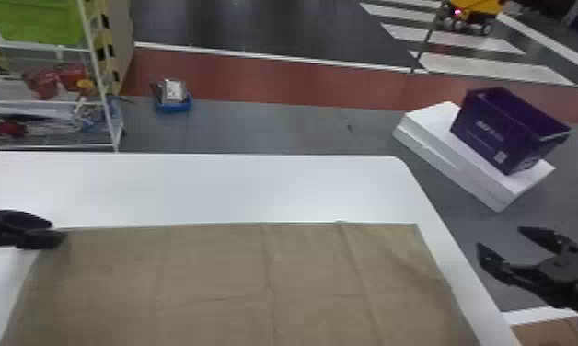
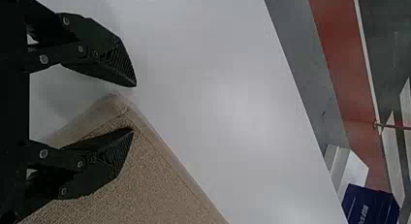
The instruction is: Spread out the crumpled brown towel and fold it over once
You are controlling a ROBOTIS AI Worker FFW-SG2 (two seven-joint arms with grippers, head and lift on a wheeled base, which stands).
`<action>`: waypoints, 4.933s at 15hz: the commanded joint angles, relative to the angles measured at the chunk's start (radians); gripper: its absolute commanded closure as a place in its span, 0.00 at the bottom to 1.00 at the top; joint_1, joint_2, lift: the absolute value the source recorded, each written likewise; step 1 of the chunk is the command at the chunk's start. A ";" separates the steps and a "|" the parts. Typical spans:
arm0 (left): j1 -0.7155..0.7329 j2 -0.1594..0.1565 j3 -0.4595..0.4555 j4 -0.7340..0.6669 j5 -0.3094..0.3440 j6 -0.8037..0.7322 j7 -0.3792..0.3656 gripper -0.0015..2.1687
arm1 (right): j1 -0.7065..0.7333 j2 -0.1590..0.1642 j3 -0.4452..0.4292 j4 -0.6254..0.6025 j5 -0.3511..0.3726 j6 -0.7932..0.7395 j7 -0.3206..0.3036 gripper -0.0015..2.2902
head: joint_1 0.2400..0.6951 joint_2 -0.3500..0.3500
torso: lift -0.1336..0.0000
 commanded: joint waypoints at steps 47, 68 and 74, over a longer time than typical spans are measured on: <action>0.163 -0.009 0.136 -0.219 0.018 -0.138 -0.098 0.66 | -0.302 -0.021 0.242 0.444 0.069 -0.261 0.025 0.46 | 1.00 0.32 | 0.08; 0.338 -0.007 0.396 -0.448 0.199 -0.479 -0.155 0.66 | -0.032 -0.061 0.070 0.101 0.038 -0.451 0.407 0.46 | 1.00 0.47 | 0.08; 0.502 -0.006 0.495 -0.430 0.268 -0.785 -0.188 0.66 | 0.139 -0.064 0.108 0.105 0.035 -0.644 0.457 0.46 | 1.00 0.50 | 0.08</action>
